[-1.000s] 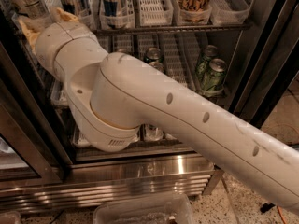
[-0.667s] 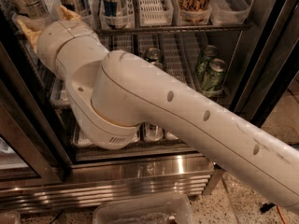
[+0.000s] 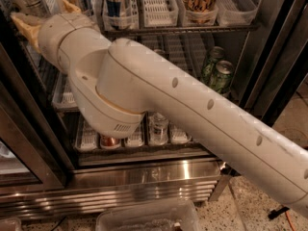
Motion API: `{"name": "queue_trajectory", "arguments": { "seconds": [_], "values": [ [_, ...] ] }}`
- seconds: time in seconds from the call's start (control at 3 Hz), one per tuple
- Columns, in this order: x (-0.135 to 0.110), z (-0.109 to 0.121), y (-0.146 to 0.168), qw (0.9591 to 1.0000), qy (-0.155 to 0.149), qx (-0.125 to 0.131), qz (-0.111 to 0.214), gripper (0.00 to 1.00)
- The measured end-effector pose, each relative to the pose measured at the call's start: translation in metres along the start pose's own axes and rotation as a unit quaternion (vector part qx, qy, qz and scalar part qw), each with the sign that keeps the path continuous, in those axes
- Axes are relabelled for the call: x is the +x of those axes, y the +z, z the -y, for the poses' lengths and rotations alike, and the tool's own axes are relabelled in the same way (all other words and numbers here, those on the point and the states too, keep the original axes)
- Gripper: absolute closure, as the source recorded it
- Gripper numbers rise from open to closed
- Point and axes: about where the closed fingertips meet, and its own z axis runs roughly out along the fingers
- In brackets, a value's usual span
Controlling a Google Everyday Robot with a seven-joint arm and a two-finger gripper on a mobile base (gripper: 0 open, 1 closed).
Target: Pick 7up can from top shelf of fridge
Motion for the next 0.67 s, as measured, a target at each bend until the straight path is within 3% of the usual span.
{"name": "queue_trajectory", "arguments": {
  "seconds": [0.67],
  "values": [
    [0.001, 0.005, 0.028, 0.9997, 0.005, -0.024, 0.002, 0.35]
  ]
}}
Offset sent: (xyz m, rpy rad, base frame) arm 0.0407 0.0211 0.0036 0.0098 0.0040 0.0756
